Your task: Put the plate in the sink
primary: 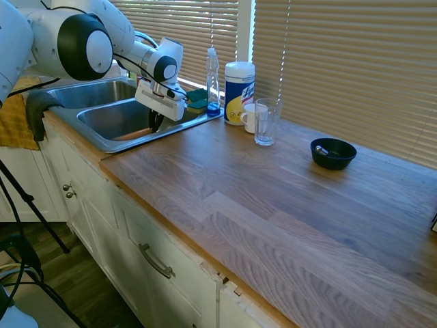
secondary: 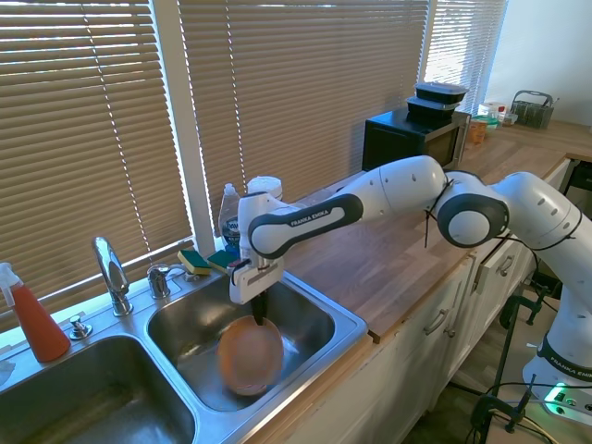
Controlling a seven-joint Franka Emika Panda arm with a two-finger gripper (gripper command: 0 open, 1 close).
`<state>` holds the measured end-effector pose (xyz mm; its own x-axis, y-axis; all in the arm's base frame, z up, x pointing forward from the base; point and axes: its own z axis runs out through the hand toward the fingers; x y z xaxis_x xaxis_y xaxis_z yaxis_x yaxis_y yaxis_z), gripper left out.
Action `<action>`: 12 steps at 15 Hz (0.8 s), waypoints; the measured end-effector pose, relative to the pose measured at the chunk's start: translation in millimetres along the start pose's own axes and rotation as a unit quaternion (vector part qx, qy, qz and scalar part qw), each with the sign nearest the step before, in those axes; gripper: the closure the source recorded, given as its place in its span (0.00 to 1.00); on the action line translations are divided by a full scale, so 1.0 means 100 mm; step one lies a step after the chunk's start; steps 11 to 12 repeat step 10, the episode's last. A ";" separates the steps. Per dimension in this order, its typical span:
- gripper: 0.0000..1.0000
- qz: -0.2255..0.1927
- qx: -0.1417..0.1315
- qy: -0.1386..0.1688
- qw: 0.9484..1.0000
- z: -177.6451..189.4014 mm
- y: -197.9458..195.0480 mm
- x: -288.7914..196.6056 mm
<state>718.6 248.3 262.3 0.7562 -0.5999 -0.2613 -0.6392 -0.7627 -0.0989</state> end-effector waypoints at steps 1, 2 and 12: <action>0.00 -0.001 -0.001 0.000 1.000 0.01 -0.01 -0.01; 0.00 -0.002 -0.001 -0.001 1.000 0.02 -0.02 -0.03; 0.00 -0.002 0.039 0.034 0.999 -0.45 -0.10 -0.27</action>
